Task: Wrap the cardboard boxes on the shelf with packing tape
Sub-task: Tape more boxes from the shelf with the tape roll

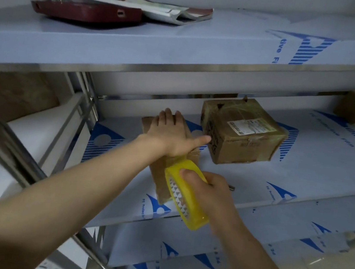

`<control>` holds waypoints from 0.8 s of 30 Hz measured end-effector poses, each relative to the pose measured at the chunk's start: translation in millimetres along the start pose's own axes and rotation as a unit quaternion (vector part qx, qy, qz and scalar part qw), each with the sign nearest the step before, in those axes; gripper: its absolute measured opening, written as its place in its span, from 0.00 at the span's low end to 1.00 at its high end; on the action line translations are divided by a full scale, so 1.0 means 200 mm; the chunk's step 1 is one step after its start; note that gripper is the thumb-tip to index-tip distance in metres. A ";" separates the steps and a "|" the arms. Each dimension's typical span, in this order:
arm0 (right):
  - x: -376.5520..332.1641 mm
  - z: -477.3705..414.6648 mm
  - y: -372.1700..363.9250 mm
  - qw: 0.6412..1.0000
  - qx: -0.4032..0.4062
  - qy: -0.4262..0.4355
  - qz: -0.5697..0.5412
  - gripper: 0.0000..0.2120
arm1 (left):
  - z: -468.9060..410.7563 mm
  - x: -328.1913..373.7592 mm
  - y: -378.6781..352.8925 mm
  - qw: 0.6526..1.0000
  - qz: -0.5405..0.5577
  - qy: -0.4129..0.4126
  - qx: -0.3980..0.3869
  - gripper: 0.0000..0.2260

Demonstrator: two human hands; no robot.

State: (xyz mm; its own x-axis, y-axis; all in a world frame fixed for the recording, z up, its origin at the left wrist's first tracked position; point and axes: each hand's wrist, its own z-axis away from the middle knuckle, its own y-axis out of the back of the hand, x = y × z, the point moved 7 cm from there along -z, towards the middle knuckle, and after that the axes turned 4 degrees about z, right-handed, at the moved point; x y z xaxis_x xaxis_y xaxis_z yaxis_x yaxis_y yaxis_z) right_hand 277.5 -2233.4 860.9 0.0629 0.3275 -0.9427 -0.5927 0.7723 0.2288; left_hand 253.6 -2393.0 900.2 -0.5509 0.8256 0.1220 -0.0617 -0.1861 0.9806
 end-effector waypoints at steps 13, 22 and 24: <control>-0.09 0.01 0.04 0.998 -0.044 -0.035 -0.031 0.09 | 0.15 -0.26 0.09 0.933 0.264 -0.128 -0.208 0.49; -0.57 -0.04 0.00 0.972 -0.160 0.139 -0.103 0.13 | 0.20 -0.57 0.00 0.771 0.619 0.016 -0.150 0.23; -0.56 -0.07 -0.10 0.977 -0.158 0.118 -0.085 0.10 | 0.22 -0.63 -0.11 0.749 0.646 0.053 -0.139 0.22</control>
State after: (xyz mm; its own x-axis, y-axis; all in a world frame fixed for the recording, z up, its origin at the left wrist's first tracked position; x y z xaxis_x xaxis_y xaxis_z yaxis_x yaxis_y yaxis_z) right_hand 271.1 -2293.9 959.0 0.0174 0.0463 -0.9988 -0.8106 0.5854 0.0130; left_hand 361.2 -2469.1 871.0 -0.3627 -0.1828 0.9138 0.4165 -0.9090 -0.0165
